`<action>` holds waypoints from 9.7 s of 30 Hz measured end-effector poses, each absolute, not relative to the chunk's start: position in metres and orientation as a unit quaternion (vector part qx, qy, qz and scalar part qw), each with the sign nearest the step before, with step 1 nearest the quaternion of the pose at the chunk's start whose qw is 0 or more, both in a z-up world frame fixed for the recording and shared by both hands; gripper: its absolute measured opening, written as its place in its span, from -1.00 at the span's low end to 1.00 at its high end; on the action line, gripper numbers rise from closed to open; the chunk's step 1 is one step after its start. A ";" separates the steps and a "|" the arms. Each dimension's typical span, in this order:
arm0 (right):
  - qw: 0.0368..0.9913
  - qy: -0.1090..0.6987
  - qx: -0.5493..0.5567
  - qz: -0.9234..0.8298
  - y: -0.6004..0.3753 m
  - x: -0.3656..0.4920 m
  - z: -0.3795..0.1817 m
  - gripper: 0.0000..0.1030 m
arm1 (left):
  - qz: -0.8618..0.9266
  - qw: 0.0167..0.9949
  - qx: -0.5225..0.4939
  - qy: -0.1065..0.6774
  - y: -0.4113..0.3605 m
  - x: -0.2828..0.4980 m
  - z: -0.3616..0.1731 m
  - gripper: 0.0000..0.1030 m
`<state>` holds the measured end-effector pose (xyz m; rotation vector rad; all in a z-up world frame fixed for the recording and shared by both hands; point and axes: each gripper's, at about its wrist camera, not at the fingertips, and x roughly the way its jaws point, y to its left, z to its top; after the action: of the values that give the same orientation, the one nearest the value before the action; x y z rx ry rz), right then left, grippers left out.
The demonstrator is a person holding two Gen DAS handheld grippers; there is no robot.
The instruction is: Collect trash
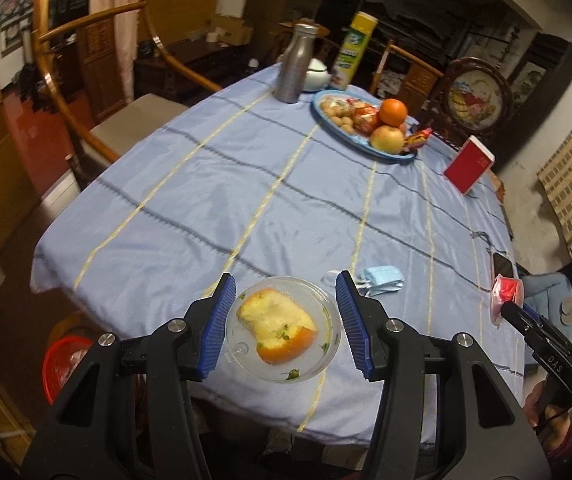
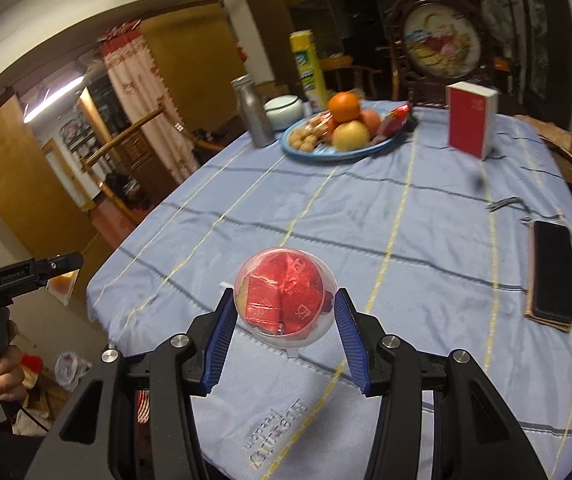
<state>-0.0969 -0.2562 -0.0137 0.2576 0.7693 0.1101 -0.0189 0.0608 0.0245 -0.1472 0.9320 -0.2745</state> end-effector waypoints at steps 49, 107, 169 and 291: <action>0.869 0.411 -0.044 0.271 0.024 0.000 0.000 -0.04 | 0.122 0.858 -0.225 0.445 0.369 -0.088 -0.021 0.01; 0.762 0.435 -0.153 0.455 0.173 -0.030 -0.032 -0.04 | 0.325 0.802 -0.141 0.482 0.394 -0.168 -0.032 0.73; 0.899 0.426 0.098 -0.037 -0.153 -0.107 -0.014 0.33 | -0.167 0.848 0.092 0.495 0.095 0.019 -0.039 0.73; 0.691 0.514 -0.282 0.423 0.233 -0.064 -0.098 0.62 | 0.274 0.744 -0.196 0.576 0.371 -0.157 -0.098 0.87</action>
<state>-0.0635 0.2331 -0.0982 -0.6303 1.1502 0.9455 -0.1572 0.3713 -0.0977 -0.4282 1.2624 0.6011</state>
